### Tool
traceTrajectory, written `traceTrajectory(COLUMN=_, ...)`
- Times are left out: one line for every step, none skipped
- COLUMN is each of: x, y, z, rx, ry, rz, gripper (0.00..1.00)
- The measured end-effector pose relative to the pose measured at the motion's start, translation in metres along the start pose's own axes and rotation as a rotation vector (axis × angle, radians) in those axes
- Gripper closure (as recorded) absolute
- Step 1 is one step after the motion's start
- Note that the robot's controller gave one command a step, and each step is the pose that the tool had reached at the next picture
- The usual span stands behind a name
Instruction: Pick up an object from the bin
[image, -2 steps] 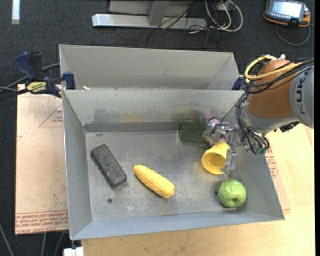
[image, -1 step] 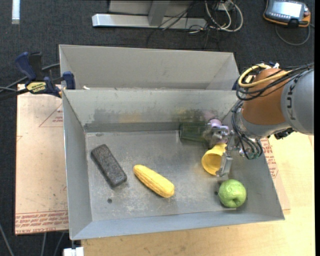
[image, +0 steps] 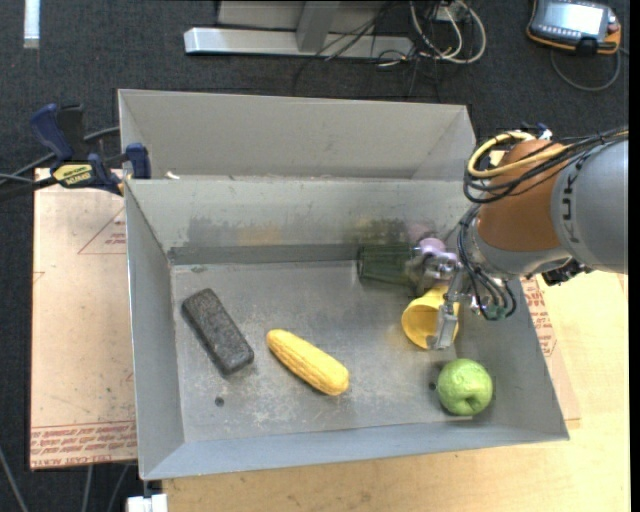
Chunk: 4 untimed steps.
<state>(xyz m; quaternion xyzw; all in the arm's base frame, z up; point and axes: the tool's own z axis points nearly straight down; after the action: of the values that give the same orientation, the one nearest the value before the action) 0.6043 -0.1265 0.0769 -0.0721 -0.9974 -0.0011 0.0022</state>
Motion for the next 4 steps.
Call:
traceTrajectory(x=-0.0035, y=-0.0021, z=0.0005, rx=-0.006, ry=0.012, rz=0.018, gripper=0.00)
traceTrajectory(x=-0.0019, y=-0.0010, z=-0.0014, rx=-0.002, ry=0.005, rz=0.007, gripper=0.00)
traceTrajectory(x=-0.0057, y=0.0035, z=-0.0032, rx=-0.013, ry=0.008, rz=0.013, gripper=1.00)
traceTrajectory(x=-0.0058, y=0.0036, z=-0.0032, rx=-0.014, ry=0.009, rz=0.014, gripper=1.00)
